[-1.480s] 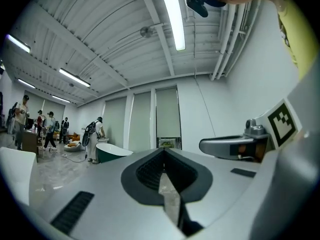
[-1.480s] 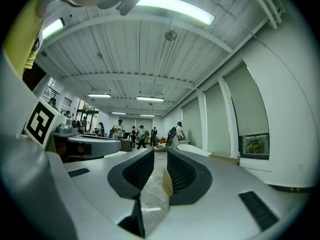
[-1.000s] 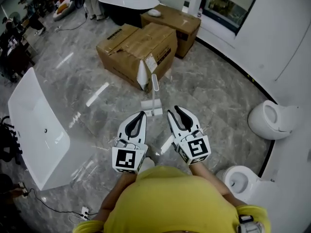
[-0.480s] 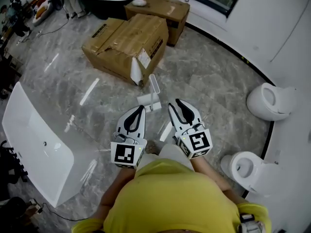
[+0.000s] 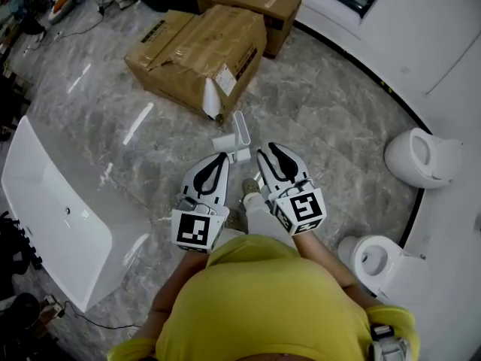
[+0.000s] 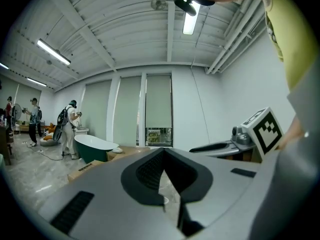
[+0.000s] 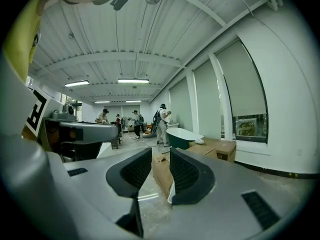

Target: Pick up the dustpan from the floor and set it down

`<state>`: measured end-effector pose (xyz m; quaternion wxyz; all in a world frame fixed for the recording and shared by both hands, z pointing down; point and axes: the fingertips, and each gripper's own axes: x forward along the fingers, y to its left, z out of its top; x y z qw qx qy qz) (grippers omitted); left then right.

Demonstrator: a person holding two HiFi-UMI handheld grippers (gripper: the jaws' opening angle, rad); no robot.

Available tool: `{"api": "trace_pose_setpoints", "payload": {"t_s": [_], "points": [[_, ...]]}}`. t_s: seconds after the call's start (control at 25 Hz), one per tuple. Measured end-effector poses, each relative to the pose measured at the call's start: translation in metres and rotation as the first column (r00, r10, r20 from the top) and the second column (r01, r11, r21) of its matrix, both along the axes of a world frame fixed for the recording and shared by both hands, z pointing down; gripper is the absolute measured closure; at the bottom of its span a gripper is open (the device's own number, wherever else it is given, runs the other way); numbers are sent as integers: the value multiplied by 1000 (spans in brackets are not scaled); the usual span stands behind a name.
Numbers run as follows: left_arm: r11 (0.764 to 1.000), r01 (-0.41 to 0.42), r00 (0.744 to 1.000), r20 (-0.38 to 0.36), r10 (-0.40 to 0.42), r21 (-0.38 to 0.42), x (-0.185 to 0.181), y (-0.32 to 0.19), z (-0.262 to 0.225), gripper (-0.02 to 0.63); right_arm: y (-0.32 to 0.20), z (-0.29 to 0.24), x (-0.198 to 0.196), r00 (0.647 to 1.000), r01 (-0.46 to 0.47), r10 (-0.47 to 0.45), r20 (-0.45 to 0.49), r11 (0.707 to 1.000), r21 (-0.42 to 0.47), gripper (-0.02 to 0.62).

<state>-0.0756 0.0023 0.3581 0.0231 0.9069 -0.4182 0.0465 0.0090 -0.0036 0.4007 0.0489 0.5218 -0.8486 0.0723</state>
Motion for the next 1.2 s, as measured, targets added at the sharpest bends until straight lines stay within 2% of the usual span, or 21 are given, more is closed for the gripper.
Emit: {"api": "trace_pose_setpoints", "payload": {"t_s": [0.2,0.36,0.64,0.76,0.92,1.2], "points": [[999,36,999,2,-36,-13,11,-38,7,606,-39,19,1,994,96,-96,-47,995,-11,468],[995,91,996,21,-90,-28,16,-72,17,606,-73,46,10,985,149,-153,-74,987,-61,463],[979,193,980,68,-188,-63,18,-113,41,606,-114,96,7,949,279,-298,-100,945,-168,448],[968,239,969,76,-234,-77,18,-122,48,606,-119,120,1,922,346,-374,-97,911,-223,439],[953,295,953,88,-288,-75,17,-128,50,606,-120,151,0,888,419,-456,-53,852,-313,425],[936,340,938,104,-331,-88,5,-134,56,606,-123,197,-7,865,485,-483,137,732,-478,378]]}}
